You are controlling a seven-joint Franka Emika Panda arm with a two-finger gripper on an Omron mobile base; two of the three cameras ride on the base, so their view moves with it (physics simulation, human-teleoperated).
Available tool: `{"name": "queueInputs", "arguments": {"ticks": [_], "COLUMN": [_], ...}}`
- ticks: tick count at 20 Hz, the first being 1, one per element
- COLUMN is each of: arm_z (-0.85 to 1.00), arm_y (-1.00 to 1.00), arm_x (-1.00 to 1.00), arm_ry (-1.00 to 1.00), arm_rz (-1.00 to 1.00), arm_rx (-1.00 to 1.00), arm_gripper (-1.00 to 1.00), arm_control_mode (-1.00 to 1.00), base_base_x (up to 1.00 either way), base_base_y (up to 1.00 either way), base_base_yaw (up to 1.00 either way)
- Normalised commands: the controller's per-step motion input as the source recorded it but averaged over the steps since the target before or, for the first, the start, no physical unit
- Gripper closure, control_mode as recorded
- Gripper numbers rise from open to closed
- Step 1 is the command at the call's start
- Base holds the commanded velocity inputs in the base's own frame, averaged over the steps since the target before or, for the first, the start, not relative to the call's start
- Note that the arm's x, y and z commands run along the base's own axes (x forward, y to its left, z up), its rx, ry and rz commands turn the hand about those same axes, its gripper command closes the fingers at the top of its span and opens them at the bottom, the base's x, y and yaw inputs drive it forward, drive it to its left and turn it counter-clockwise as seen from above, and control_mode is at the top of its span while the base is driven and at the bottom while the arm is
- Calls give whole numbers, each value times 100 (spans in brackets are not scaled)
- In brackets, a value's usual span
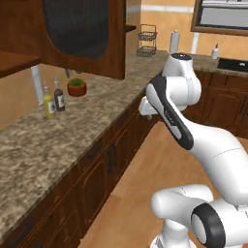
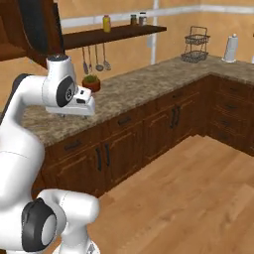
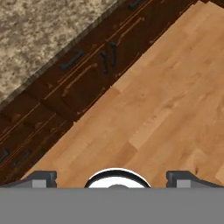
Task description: Gather all objects into one cabinet and sort the glasses and bowls to opposite sides.
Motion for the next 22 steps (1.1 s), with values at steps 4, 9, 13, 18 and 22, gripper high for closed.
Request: {"name": "queueInputs", "arguments": {"ticks": [4, 9, 13, 18, 22], "arm_z": [0, 0, 0, 0, 0], "arm_y": [0, 0, 0, 0, 0], "arm_x": [0, 0, 0, 0, 0], "arm_ry": [0, 0, 0, 0, 0], "arm_rz": [0, 0, 0, 0, 0], "arm_rx": [0, 0, 0, 0, 0], "arm_gripper": [-100, -100, -100, -100, -100], "arm_control_mode": [100, 100, 100, 100, 100], "base_base_x": [16, 23, 21, 24, 25], "base_base_y": [27, 21, 23, 17, 9], "base_base_yaw": [-73, -69, -74, -78, -77]}}
